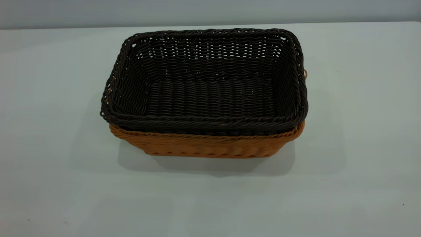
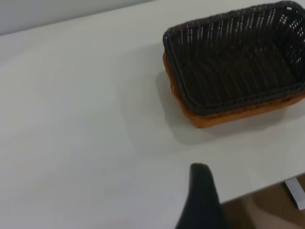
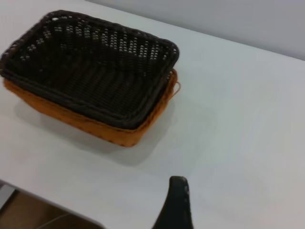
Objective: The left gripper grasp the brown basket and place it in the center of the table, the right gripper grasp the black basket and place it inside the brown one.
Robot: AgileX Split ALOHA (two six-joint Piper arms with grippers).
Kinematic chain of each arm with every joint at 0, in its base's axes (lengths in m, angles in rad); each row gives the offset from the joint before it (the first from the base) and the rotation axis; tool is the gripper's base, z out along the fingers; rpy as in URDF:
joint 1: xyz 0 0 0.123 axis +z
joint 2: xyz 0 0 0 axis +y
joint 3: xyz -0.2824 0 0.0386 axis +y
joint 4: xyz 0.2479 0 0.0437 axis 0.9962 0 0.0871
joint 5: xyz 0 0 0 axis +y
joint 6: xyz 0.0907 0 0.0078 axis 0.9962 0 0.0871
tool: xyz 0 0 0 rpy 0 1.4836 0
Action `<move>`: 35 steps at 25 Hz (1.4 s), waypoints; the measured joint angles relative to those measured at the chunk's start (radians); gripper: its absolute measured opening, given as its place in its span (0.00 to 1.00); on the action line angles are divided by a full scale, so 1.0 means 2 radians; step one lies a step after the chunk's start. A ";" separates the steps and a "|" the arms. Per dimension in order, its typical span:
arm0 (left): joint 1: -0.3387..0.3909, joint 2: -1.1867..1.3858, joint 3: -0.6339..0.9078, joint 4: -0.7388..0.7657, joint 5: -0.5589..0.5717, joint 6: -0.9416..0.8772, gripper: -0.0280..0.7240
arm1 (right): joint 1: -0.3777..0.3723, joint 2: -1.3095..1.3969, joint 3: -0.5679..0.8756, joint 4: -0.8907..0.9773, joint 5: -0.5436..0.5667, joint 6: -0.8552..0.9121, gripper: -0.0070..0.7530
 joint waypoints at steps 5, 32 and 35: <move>0.000 -0.034 0.045 0.000 0.000 -0.014 0.66 | 0.000 0.000 0.022 -0.008 -0.014 0.000 0.78; 0.000 -0.038 0.148 0.121 -0.030 -0.106 0.66 | 0.000 0.000 0.022 -0.010 -0.004 -0.001 0.78; 0.000 -0.038 0.149 0.121 -0.030 -0.106 0.66 | 0.000 0.000 0.022 -0.010 -0.004 -0.001 0.78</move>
